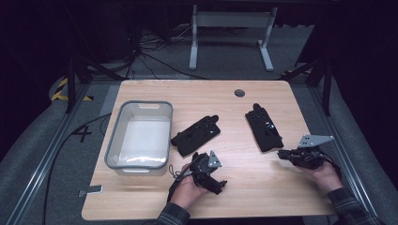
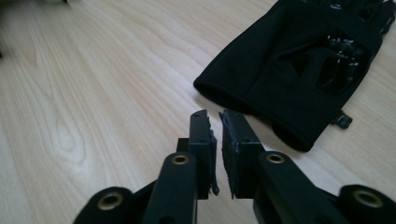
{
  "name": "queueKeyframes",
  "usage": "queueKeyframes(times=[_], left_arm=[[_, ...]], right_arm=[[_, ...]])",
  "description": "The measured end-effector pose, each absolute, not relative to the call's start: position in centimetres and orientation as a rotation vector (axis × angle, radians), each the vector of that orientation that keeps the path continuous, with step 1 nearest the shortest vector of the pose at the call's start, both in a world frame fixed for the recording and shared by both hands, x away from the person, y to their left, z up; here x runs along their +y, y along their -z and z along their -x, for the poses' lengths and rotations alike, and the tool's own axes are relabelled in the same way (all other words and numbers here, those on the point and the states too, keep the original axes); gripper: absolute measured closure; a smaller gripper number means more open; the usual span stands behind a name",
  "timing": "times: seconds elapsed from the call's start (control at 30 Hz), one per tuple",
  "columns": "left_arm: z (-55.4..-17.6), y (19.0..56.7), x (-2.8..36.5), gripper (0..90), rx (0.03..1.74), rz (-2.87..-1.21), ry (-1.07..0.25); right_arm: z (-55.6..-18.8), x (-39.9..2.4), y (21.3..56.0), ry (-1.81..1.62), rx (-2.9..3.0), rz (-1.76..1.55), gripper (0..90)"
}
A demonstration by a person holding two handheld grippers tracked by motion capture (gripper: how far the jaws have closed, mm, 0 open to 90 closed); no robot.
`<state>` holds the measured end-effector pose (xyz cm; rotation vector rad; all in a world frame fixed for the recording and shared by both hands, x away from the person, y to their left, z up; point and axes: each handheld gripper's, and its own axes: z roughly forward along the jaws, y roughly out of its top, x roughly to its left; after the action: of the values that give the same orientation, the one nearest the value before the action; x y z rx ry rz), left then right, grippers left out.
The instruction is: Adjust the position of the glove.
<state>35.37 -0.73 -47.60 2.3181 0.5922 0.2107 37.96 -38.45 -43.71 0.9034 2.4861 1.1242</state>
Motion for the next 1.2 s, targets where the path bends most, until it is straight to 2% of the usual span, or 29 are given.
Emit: queueKeyframes(times=[0.03,0.13,0.7,1.2], left_arm=[[-35.4,47.6,-0.7,0.1,0.592,-2.318,-0.211],[-35.4,47.6,-0.7,0.1,0.593,-2.318,-0.211],[-35.4,47.6,-0.7,0.1,0.592,-2.318,-0.21],[-35.4,47.6,-0.7,0.1,0.592,-2.318,-0.21]], right_arm=[[-38.3,-38.5,43.6,-1.137,2.482,-0.912,88.1],[-38.9,-38.5,43.4,-1.149,2.478,-0.919,89.3],[-42.2,-37.6,43.6,-1.161,2.486,-0.923,89.8],[-43.9,-37.2,45.2,-1.062,2.511,-0.936,89.9]])
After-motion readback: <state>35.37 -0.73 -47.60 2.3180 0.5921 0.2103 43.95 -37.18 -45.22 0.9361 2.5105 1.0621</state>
